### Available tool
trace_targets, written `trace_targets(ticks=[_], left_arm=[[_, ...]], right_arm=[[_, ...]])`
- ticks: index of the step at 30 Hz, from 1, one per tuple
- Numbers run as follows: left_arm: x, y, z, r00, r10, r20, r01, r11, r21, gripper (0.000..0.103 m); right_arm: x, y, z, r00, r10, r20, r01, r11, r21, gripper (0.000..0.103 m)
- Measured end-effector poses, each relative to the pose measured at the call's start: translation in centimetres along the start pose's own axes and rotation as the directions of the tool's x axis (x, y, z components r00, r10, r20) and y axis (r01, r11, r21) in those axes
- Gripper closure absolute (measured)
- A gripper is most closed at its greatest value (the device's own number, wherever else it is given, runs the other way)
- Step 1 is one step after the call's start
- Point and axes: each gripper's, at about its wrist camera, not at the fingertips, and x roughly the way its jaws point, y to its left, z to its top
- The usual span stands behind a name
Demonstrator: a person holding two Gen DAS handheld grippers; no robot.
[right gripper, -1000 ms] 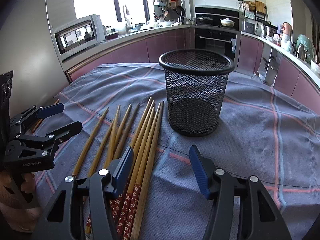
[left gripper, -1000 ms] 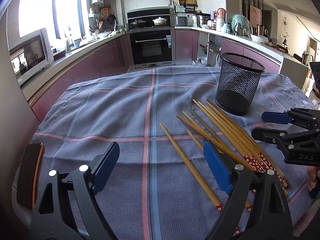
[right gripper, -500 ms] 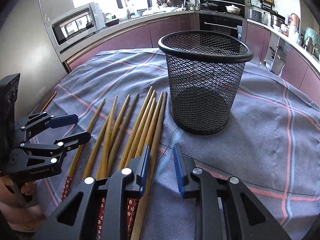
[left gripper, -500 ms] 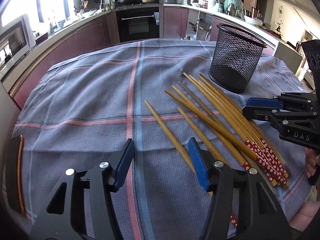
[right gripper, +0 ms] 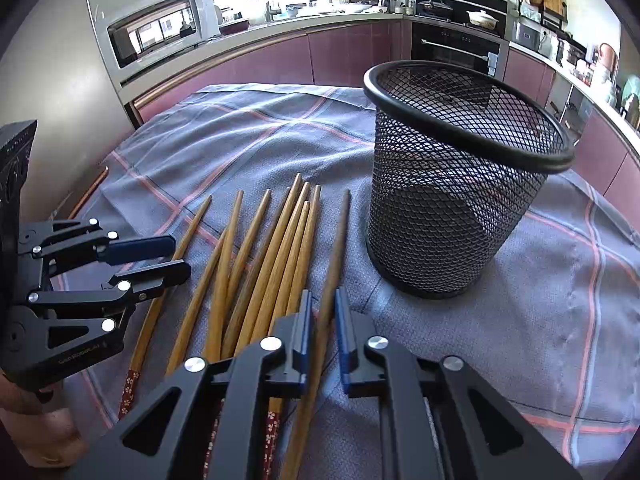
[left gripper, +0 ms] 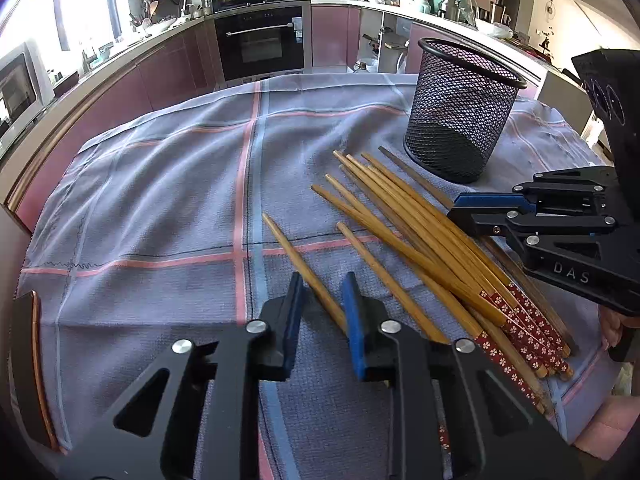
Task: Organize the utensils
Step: 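Lower the right gripper onto the chopstick pile and grasp one chopstick, then lift the chopstick upright with the right gripper and lower it into the mesh cup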
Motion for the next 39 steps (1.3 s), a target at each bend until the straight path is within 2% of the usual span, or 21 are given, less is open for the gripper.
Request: trace_targets(ticks=[4, 9, 15, 22, 30, 33, 39], left_arm=[[-0.1, 0.3, 0.2, 1.000, -0.009, 0.000, 0.009, 0.999, -0.038, 0.091], [-0.7, 0.7, -0.2, 1.000, -0.019, 0.005, 0.019, 0.998, -0.060, 0.096], [-2.0, 1.5, -0.4, 0.999, -0.032, 0.027, 0.034, 0.997, -0.076, 0.096], [-5.5, 2.4, 0.5, 0.989, -0.097, 0.109, 0.106, 0.991, -0.076, 0.096], [-10.6, 2.3, 2.3, 0.954, -0.189, 0.235, 0.203, 0.979, -0.038, 0.096], [-12.5, 2.5, 3.1, 0.931, -0.237, 0.278, 0.256, 0.966, -0.033, 0.096], [-16.2, 2.1, 4.9, 0.886, -0.270, 0.377, 0.295, 0.955, -0.010, 0.096]], right_arm=[[-0.3, -0.8, -0.2, 0.999, 0.037, 0.008, -0.037, 0.998, 0.046, 0.096], [-1.4, -1.1, -0.4, 0.998, 0.053, 0.037, -0.055, 0.997, 0.051, 0.097], [-3.4, -0.9, -0.4, 0.992, 0.084, 0.091, -0.088, 0.995, 0.038, 0.097], [-6.9, -1.1, -0.1, 0.973, 0.113, 0.199, -0.121, 0.992, 0.032, 0.097], [-10.8, -1.7, 0.6, 0.938, 0.112, 0.327, -0.130, 0.991, 0.033, 0.097], [-12.0, -1.9, 0.9, 0.923, 0.110, 0.368, -0.128, 0.991, 0.025, 0.097], [-13.7, -2.5, 1.8, 0.898, 0.103, 0.427, -0.124, 0.992, 0.023, 0.097]])
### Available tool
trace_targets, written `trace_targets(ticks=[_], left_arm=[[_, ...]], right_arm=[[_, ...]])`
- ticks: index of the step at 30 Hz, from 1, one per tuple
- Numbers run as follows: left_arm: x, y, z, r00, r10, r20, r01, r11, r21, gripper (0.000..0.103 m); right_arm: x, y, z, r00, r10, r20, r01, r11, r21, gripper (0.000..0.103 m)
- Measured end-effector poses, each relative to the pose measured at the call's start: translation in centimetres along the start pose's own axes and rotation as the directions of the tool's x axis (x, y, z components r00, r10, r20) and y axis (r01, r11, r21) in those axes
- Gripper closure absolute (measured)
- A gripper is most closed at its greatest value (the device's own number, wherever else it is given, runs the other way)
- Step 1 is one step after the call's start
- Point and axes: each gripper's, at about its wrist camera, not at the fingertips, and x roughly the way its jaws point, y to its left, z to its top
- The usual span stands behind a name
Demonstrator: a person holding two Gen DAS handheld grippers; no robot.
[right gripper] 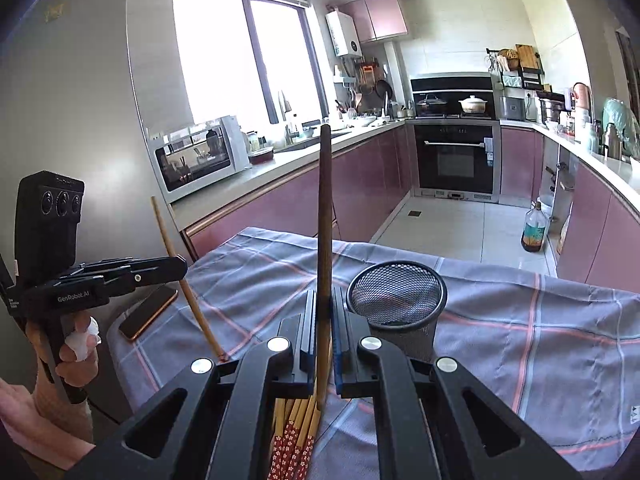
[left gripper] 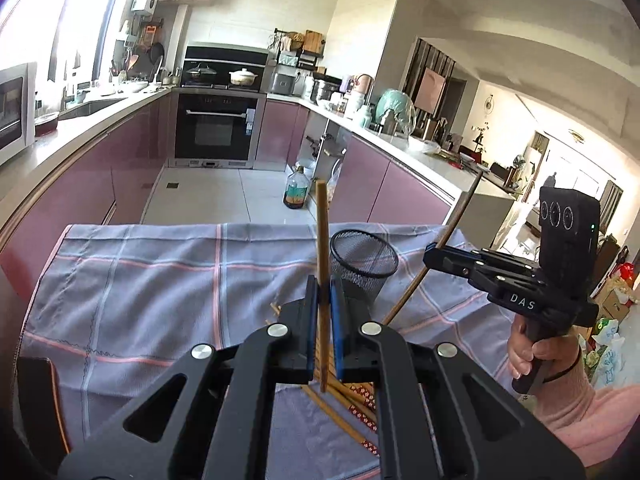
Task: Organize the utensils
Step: 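Lift the chopstick upright with the right gripper and lower it into the mesh cup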
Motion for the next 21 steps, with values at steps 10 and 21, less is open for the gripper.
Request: trace_targets(ticks=[10, 21], left_arm=[[-0.9, -2.3, 5.4, 0.993, -0.058, 0.102, 0.058, 0.998, 0.002, 0.096], [0.3, -5.5, 11.3, 0.984, -0.115, 0.134, 0.112, 0.993, 0.031, 0.096]], right_arm=[[-1.8, -0.2, 3.3, 0.995, -0.022, 0.092, 0.026, 0.999, -0.038, 0.097], [-2.7, -1.9, 6.5, 0.986, -0.034, 0.161, 0.041, 0.998, -0.043, 0.097]])
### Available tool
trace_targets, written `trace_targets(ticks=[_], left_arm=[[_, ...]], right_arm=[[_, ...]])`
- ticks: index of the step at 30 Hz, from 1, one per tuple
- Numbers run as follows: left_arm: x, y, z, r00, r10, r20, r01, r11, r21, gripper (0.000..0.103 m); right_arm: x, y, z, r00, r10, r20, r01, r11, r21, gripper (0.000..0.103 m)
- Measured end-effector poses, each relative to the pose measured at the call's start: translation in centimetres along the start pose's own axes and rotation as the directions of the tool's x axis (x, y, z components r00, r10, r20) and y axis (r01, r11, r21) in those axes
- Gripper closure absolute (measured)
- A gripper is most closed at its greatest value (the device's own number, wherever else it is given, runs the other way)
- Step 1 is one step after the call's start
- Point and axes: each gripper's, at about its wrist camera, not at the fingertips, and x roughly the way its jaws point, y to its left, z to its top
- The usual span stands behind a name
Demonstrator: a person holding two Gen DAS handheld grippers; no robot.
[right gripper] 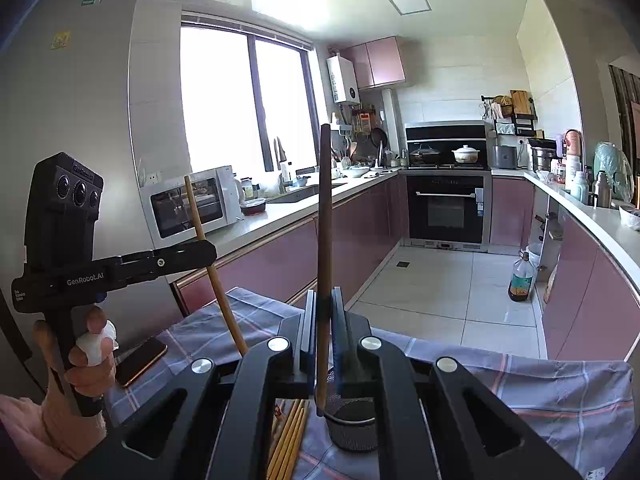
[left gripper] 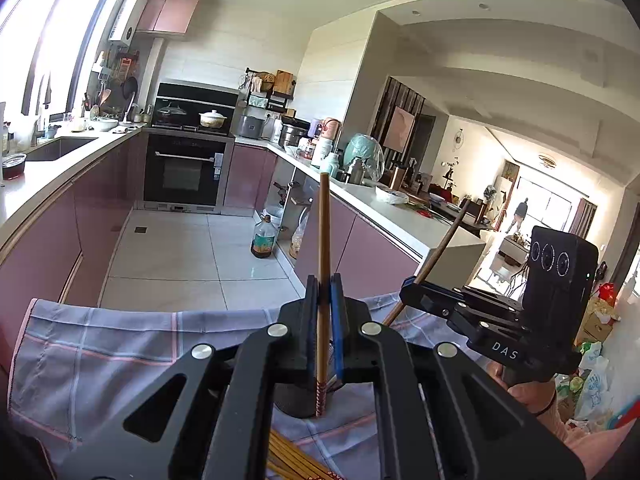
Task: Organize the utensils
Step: 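Lift the chopstick upright with the right gripper and lower it into the mesh cup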
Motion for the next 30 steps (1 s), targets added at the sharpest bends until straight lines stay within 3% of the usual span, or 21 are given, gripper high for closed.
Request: trace_targets(ticks=[8, 20, 30], left_arm=[[2.8, -1.5, 1.9, 1.000, 0.019, -0.005, -0.019, 1.000, 0.014, 0.096], [9.1, -0.3, 0.5, 0.990, 0.060, -0.127, -0.060, 0.998, 0.007, 0.096], [8.9, 0.3, 2.6, 0.998, 0.010, -0.061, -0.011, 1.000, -0.011, 0.096]], right_arm=[[1.0, -1.6, 0.5, 0.999, -0.037, 0.009, 0.037, 0.999, 0.021, 0.097], [5.3, -2.9, -2.0, 0.991, -0.063, -0.115, 0.069, 0.997, 0.047, 0.097], [5.7, -3.6, -2.4, 0.989, -0.066, -0.132, 0.075, 0.995, 0.068, 0.097]])
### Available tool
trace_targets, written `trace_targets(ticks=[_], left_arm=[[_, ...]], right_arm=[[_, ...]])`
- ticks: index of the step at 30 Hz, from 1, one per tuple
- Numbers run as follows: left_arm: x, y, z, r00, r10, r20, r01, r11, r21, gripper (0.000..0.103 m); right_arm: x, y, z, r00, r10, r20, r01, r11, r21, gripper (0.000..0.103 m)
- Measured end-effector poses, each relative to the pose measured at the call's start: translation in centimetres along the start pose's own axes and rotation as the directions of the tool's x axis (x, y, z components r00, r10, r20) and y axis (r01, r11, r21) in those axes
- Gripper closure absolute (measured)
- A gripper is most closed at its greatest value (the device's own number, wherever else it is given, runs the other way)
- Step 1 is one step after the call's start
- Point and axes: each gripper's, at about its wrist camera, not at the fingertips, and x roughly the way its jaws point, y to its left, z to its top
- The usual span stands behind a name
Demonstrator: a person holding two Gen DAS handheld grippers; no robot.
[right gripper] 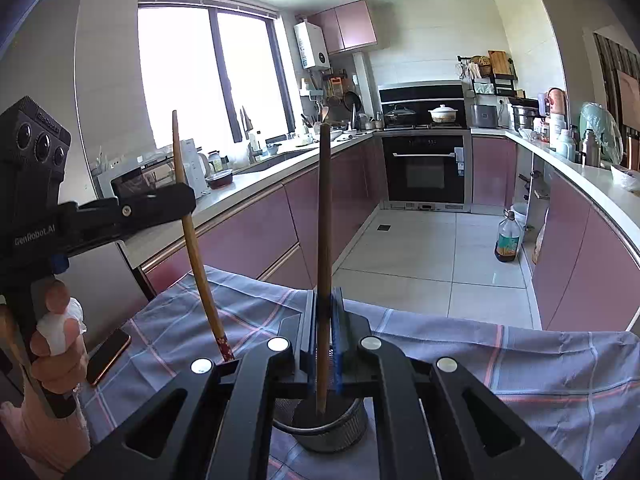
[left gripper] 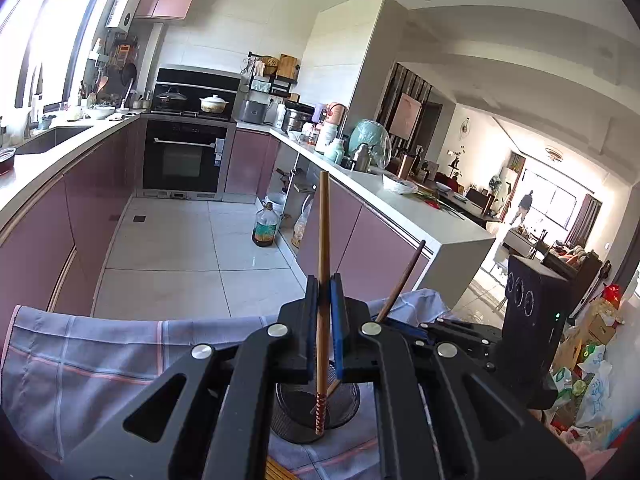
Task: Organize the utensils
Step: 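Lift the chopstick upright with the right gripper and lower it into the mesh cup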
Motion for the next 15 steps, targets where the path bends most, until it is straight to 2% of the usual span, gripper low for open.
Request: trace_targets(ticks=[7, 15], left_arm=[[1.2, 0.5, 0.7, 1.000, 0.002, 0.001, -0.002, 1.000, -0.007, 0.096], [4.7, 1.3, -1.3, 0.991, 0.047, -0.121, -0.044, 0.999, 0.027, 0.096]], right_arm=[[0.3, -0.1, -0.4, 1.000, 0.003, -0.012, -0.003, 1.000, 0.005, 0.097], [1.0, -0.3, -0.8, 0.999, 0.005, -0.053, -0.005, 1.000, -0.001, 0.097]])
